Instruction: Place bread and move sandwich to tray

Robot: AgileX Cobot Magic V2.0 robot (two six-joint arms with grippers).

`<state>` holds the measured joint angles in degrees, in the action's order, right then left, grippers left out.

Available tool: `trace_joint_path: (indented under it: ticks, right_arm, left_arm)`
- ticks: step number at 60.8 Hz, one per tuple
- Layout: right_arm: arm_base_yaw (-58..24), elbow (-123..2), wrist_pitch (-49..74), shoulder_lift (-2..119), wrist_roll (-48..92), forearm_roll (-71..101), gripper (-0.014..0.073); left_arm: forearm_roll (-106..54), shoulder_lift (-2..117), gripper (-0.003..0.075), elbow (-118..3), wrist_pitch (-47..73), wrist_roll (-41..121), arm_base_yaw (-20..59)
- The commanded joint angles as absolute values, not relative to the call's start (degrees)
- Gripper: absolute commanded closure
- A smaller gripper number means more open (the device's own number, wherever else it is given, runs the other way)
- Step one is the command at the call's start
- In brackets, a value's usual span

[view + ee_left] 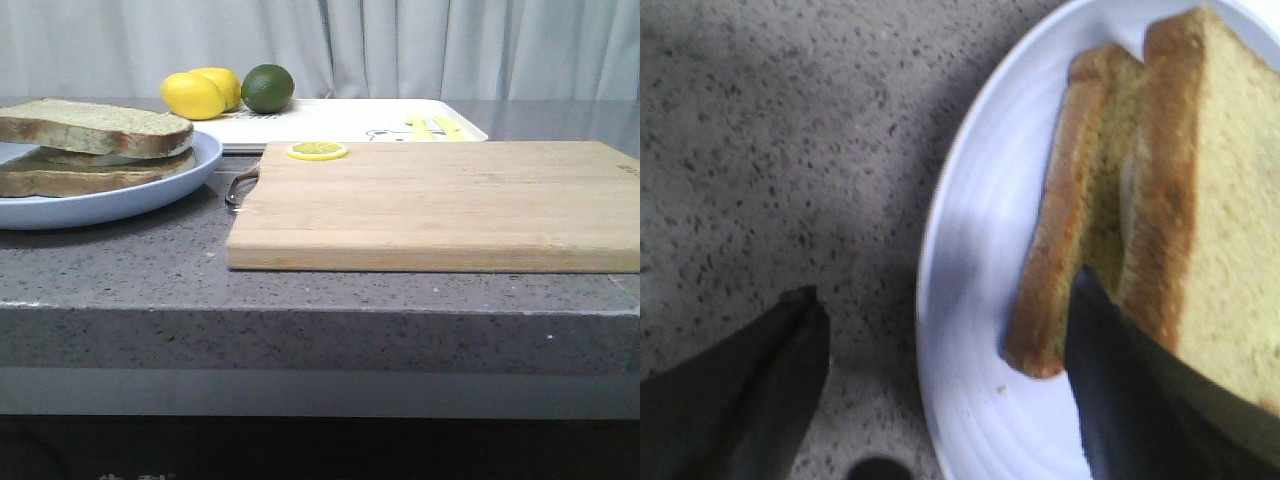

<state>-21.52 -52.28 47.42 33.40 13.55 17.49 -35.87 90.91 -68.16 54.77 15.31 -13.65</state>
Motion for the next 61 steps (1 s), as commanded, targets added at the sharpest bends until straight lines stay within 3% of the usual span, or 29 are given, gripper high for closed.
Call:
trace_joint_path:
  ticks: [1, 26, 48, 61]
  right_arm:
    - [-21.3, -53.7, 43.8, 33.5, 13.4, 18.7, 0.0230]
    - [-21.3, -53.7, 43.8, 33.5, 13.4, 18.7, 0.0230]
    - [-21.3, -53.7, 43.8, 33.5, 13.4, 18.7, 0.0230]
    - [-21.3, -53.7, 43.8, 33.5, 13.4, 18.7, 0.0230]
  left_arm:
    - [-39.3, 89.5, 0.0229, -70.0, 52.8, 15.4, -13.5]
    - [-41.1, 93.2, 0.0258, -70.0, 54.7, 18.0, -13.5]
    - [-41.1, 93.2, 0.0575, -70.0, 54.6, 18.5, -13.5]
    - [-41.1, 93.2, 0.0710, -70.0, 54.5, 18.5, -13.5]
